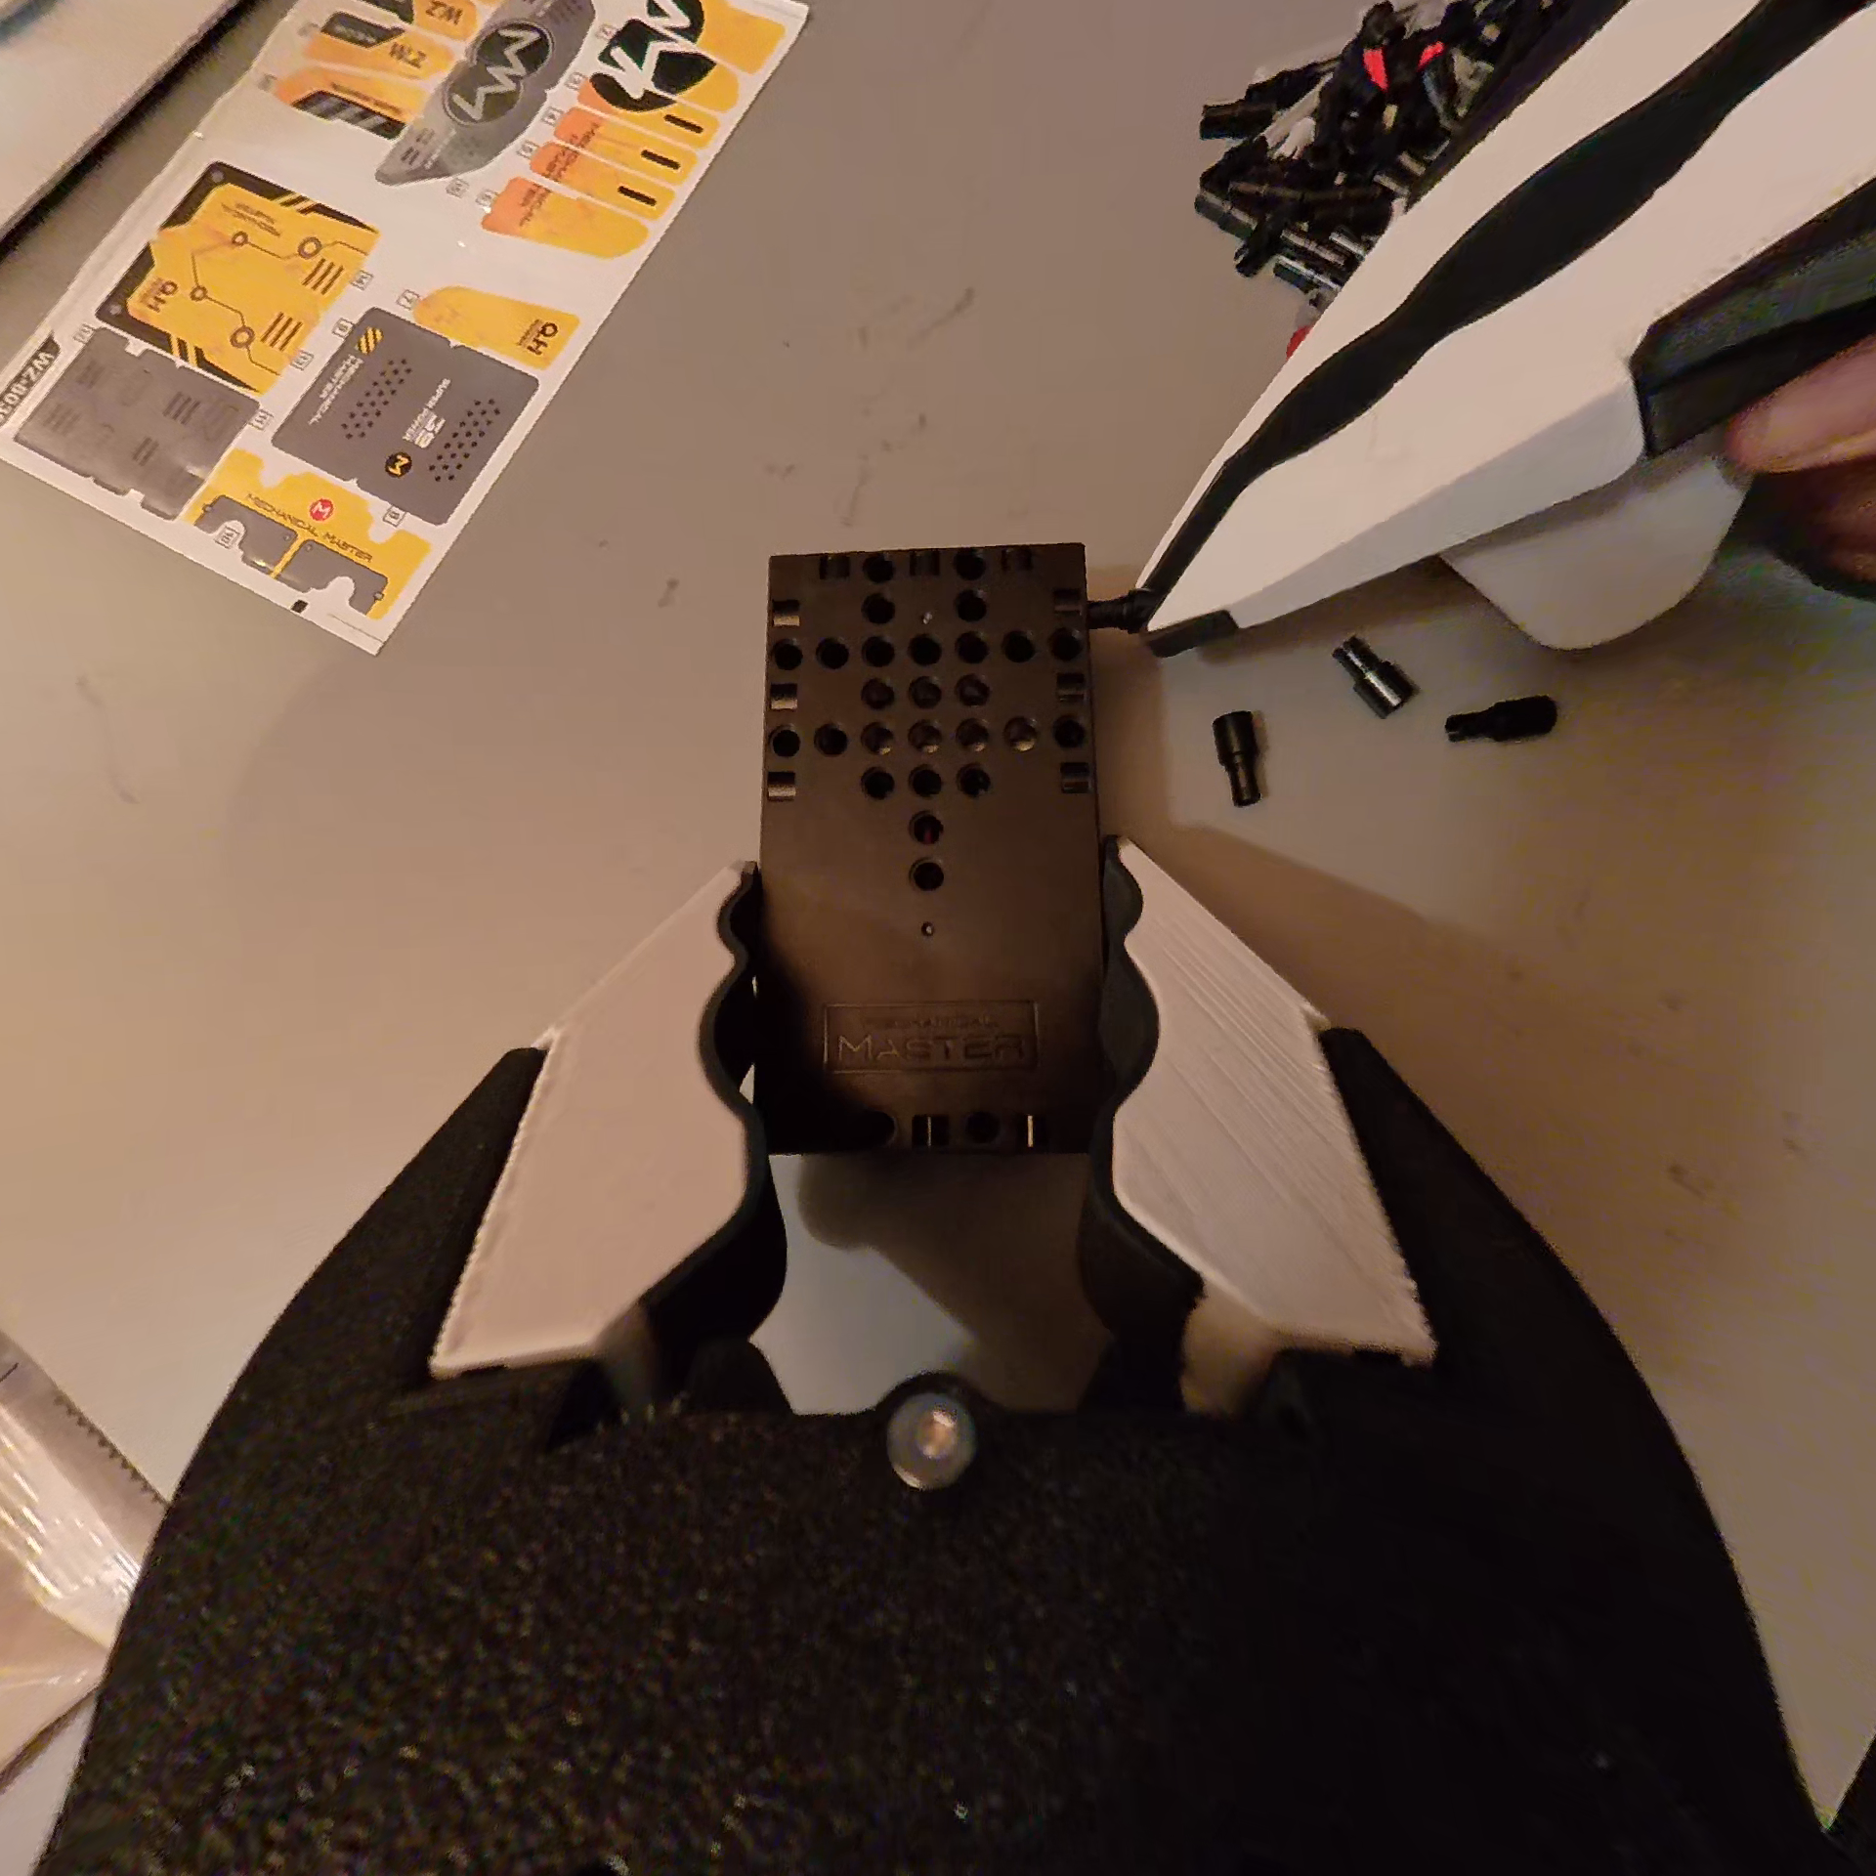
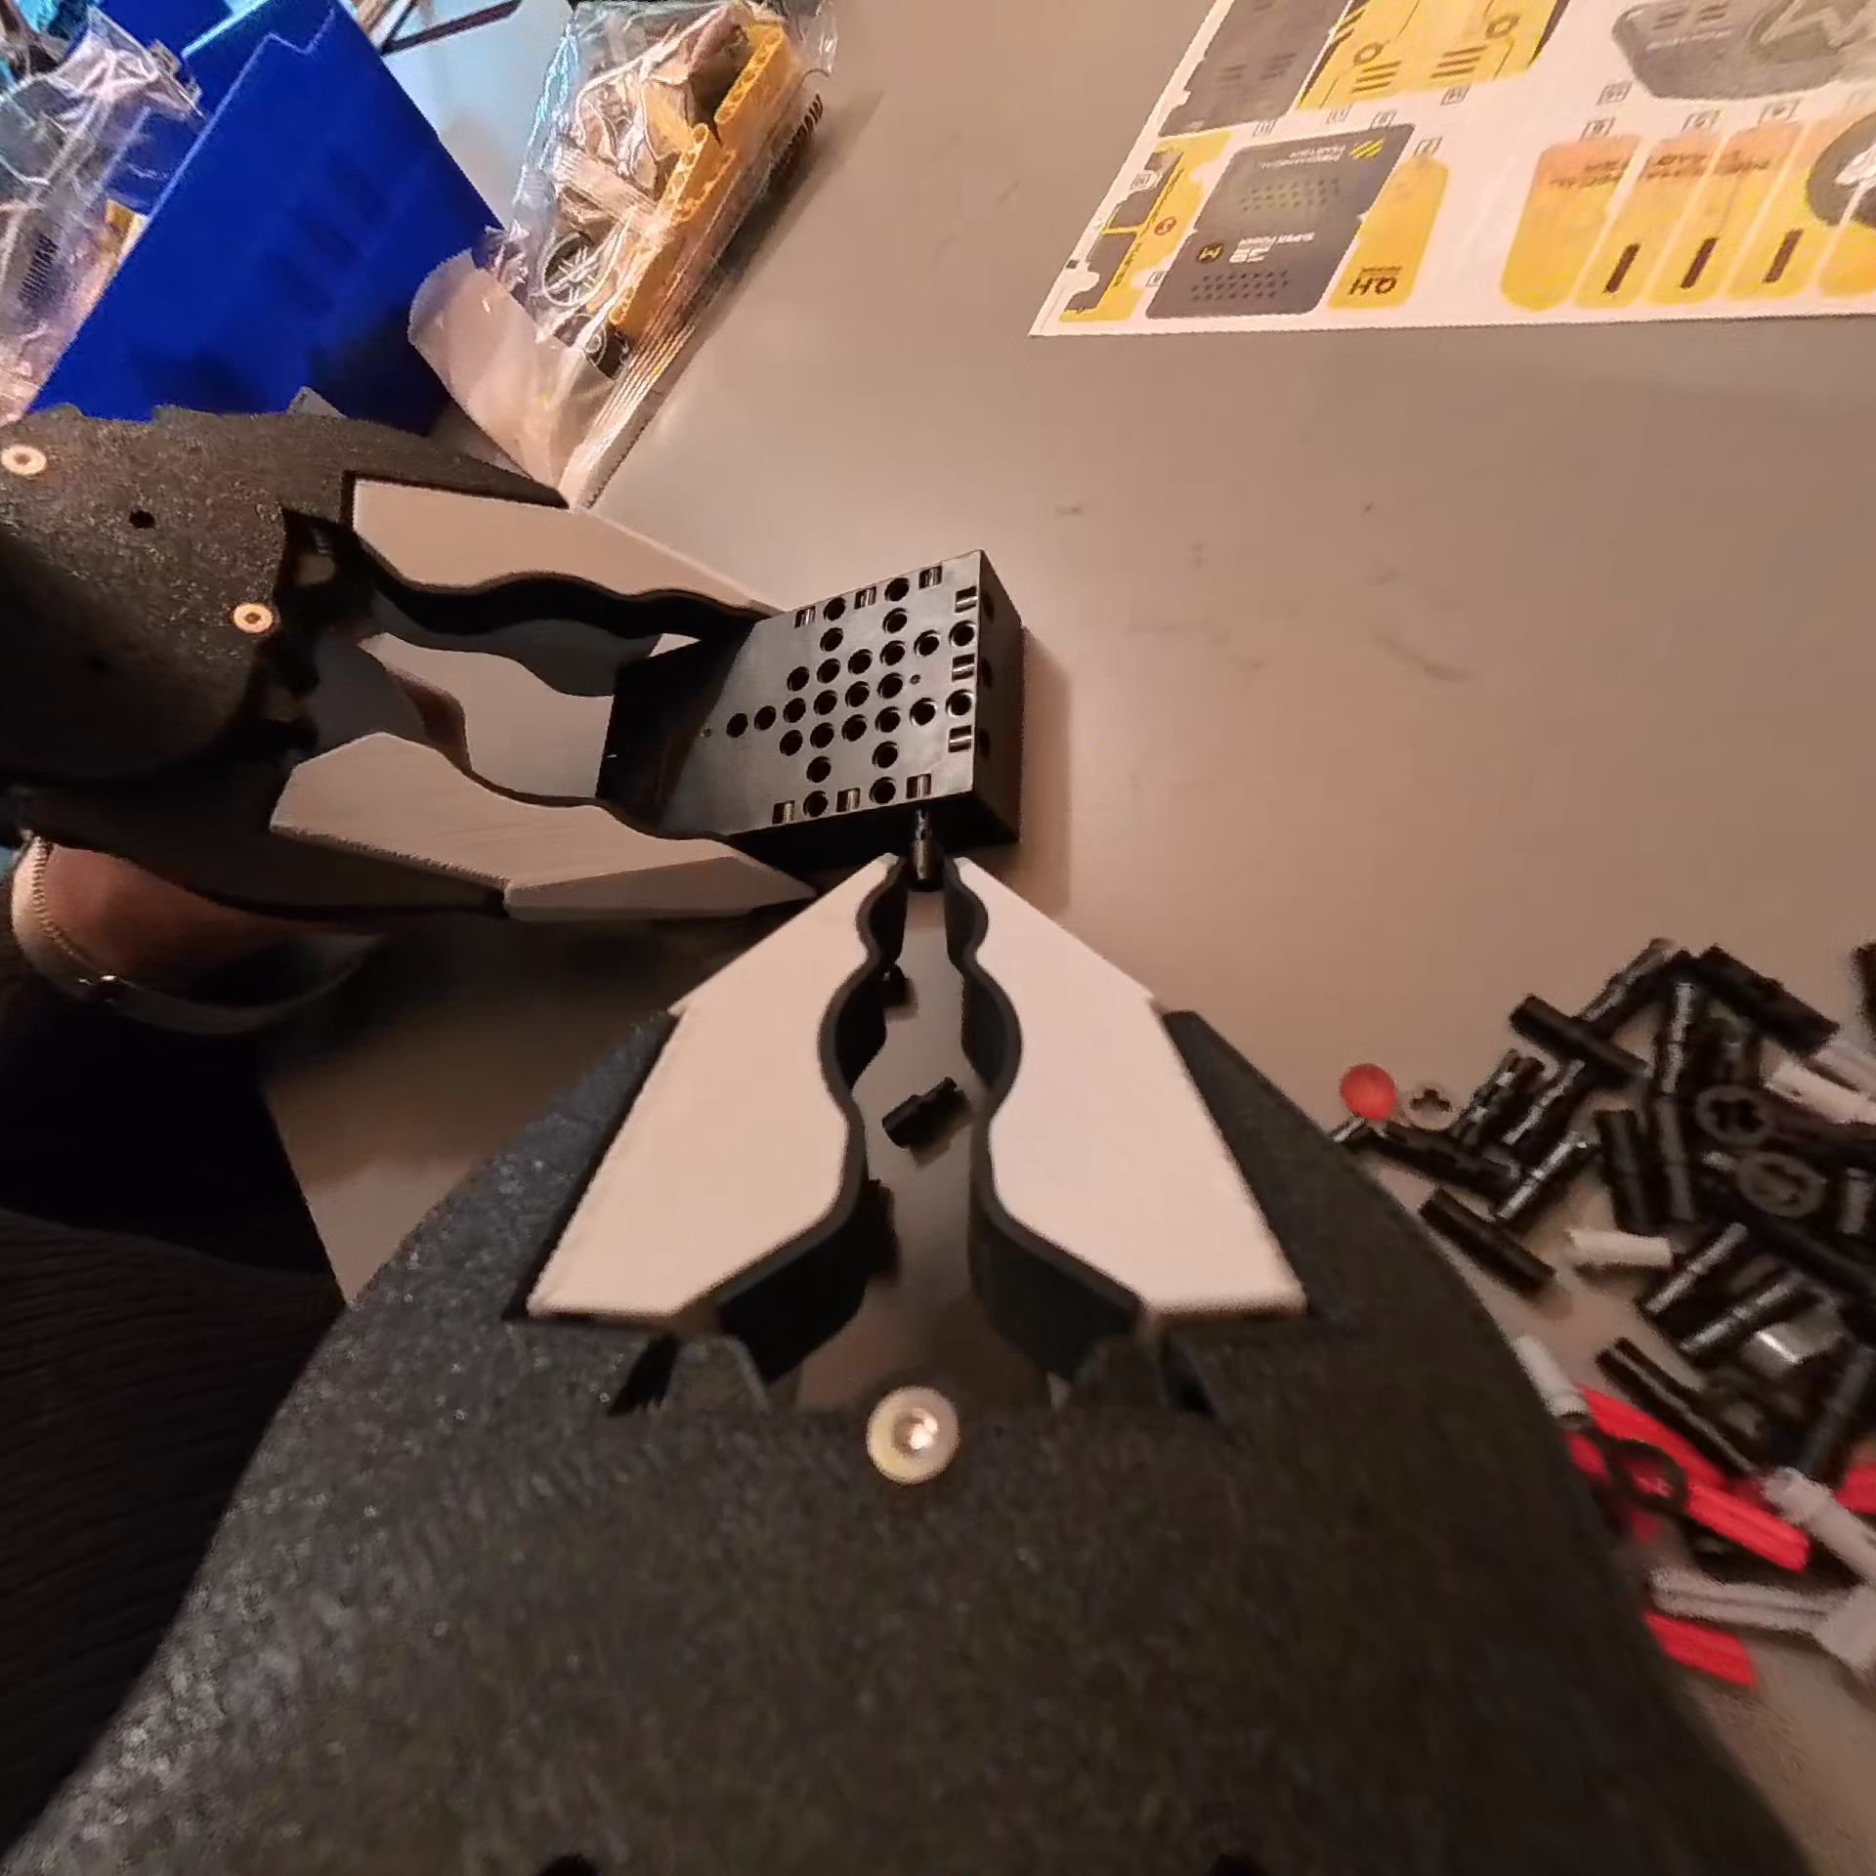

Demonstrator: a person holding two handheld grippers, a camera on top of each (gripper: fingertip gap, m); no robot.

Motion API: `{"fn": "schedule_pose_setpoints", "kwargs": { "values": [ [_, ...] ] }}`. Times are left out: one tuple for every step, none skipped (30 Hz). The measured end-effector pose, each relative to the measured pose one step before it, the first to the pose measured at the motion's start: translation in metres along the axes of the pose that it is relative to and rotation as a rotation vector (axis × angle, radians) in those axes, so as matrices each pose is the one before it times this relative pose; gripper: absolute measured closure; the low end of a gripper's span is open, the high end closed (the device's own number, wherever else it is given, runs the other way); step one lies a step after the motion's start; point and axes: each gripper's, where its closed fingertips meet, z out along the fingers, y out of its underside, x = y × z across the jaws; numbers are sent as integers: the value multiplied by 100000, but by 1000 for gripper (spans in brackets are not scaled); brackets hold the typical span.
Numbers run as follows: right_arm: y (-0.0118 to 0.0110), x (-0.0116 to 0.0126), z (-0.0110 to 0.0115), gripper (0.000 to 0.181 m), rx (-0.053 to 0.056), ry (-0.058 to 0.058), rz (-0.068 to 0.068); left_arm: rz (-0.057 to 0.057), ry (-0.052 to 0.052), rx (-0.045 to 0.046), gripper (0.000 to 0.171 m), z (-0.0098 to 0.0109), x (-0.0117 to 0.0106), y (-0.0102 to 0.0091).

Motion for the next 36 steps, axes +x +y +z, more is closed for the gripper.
{"fn": "schedule_pose_setpoints", "kwargs": {
  "values": [
    [-4, 16, -3, 176, -520, 651, -1338, 176, -154, -53, 105, -3, -2, 4],
    [1, 40, -12, 176, -962, 2064, -3196, 402, -323, -75, 105, -8, 2, -24],
    [-1, 54, 4, 176, -1537, 3461, -5077, 514, -368, -51, 105, -15, -4, -19],
    [-2, 76, 6, 176, -1991, 4486, -6530, 374, -228, -38, 105, 0, -5, -4],
    [-42, 78, -5, 175, -2173, 5004, -7308, -137, 119, -61, 105, -5, -5, 13],
    [-66, 86, 8, 176, -2186, 5149, -7457, -530, 450, -81, 105, 16, 0, 29],
    [-74, 87, 31, 175, -1997, 4899, -7318, -620, 482, -28, 105, 15, -1, 27],
    [-53, 87, 45, 175, -1517, 4129, -6492, -265, 145, -64, 105, -6, -24, 16],
    [-10, 47, 79, 176, -962, 2564, -4239, -29, 29, -142, 105, -1, -1, 11],
    [-133, -120, 111, 175, 511, 122, -1536, 209, 368, 56, 105, -7, 56, -12],
    [-154, -51, 110, 175, 911, -584, -2, 369, 376, 2, 105, 2, 121, -11],
    [-66, 18, 74, 175, 161, -889, 571, -146, -305, -16, 105, -6, -44, 8],
    [-18, 9, 22, 175, 5, -1729, 2177, -762, 51, -13, 105, 7, -11, 15],
    [-9, 1, 18, 175, 644, -2281, 3297, -253, -76, 114, 105, 6, -16, 3],
    [-7, -23, 0, 175, 1154, -2439, 3565, -145, -100, 174, 105, -8, -11, -3],
    [7, -18, 7, 175, 1166, -2173, 3255, -177, 113, 160, 105, -5, 2, -4],
    [-9, -5, -3, 175, 932, -1518, 2313, -484, 347, 56, 106, 13, 1, 3],
    [-6, -4, 7, 175, 650, -779, 1290, 49, 132, 33, 105, 8, -14, -9],
    [-9, 5, 7, 175, 412, -306, 760, 10, 112, 101, 106, 4, -7, -10],
    [-5, -1, 6, 175, 419, -105, 616, -231, 125, 177, 106, 3, -24, 4],
    [-18, 11, 36, 175, 764, -34, 537, -514, 54, 114, 106, 5, -51, -7],
    [-21, 9, 23, 174, 1160, 182, 214, -1230, 56, 236, 105, 10, -54, -18],
    [-1, 10, 4, 174, 1179, 511, -46, -455, -151, 443, 105, 17, -28, -31],
    [25, -2, -45, 173, 928, 773, -387, -293, 56, -41, 105, 1, 9, 3],
    [26, -2, -98, 173, 711, 1080, -1095, -229, 150, 4, 106, 1, -4, 0],
    [-1, 27, -145, 173, 674, 1388, -1621, -47, 158, 159, 105, 10, -8, -6],
    [-16, 36, -176, 172, 725, 1381, -1725, -26, 218, 81, 105, -2, -2, -2],
    [-21, 43, -176, 172, 664, 1146, -1446, -94, 116, 4, 105, -1, -9, 2],
    [-8, 37, -145, 172, 475, 868, -1061, 84, -49, 9, 106, 5, -1, -7],
    [29, 5, -104, 172, 397, 389, -696, 73, -23, 52, 106, 4, -8, -7],
    [48, -27, -58, 172, 227, -101, -225, -44, 69, 65, 105, 0, 1, -4],
    [65, -84, -2, 172, 125, -617, 107, -6, 88, 66, 105, 7, 1, 3],
    [57, -61, 25, 172, 279, -627, 391, 55, 76, 81, 106, 1, -5, -6],
    [27, -42, 49, 173, 274, -501, 579, 60, 76, 61, 106, 4, 6, -9],
    [22, -50, 62, 175, 212, -586, 491, 82, 93, 39, 105, -4, 5, 1],
    [-10, 9, 34, 176, 248, -36, 250, 183, 111, 79, 105, 13, 3, -4]
  ]
}}
